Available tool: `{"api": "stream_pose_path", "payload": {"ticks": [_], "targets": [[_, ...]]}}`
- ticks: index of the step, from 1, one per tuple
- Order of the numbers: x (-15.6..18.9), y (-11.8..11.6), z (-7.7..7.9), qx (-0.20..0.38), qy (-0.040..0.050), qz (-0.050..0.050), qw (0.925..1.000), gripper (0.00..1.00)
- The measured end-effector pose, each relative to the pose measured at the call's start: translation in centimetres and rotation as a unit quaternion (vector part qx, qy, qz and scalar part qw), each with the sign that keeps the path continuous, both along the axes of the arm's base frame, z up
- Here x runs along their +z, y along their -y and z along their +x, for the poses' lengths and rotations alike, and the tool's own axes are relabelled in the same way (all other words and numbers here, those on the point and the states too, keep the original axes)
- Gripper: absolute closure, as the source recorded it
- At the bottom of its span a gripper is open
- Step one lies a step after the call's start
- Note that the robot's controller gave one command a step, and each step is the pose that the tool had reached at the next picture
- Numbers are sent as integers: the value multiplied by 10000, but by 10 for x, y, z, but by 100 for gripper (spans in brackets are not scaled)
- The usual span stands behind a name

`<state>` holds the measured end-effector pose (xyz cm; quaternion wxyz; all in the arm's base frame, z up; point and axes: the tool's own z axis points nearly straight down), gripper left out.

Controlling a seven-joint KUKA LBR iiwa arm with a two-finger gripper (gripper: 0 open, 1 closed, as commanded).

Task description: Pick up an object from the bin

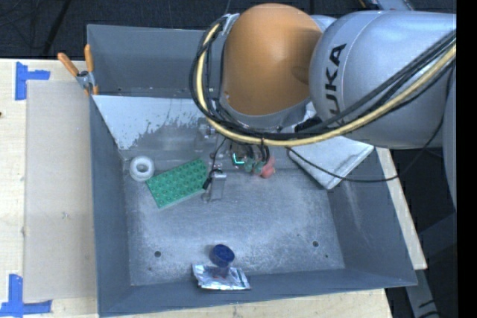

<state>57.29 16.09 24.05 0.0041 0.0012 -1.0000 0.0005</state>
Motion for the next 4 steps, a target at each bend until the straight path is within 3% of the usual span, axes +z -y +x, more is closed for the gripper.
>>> {"api": "stream_pose_path", "payload": {"ticks": [1, 2, 3, 4], "targets": [[-91, -2, 40, 794, 16, 1, 9968, 0], [-170, -6, 39, 1422, 14, 9, 9898, 0], [-165, -7, 42, 1402, 57, 22, 9901, 100], [-55, -13, 13, 1214, 83, 23, 9926, 100]]}}
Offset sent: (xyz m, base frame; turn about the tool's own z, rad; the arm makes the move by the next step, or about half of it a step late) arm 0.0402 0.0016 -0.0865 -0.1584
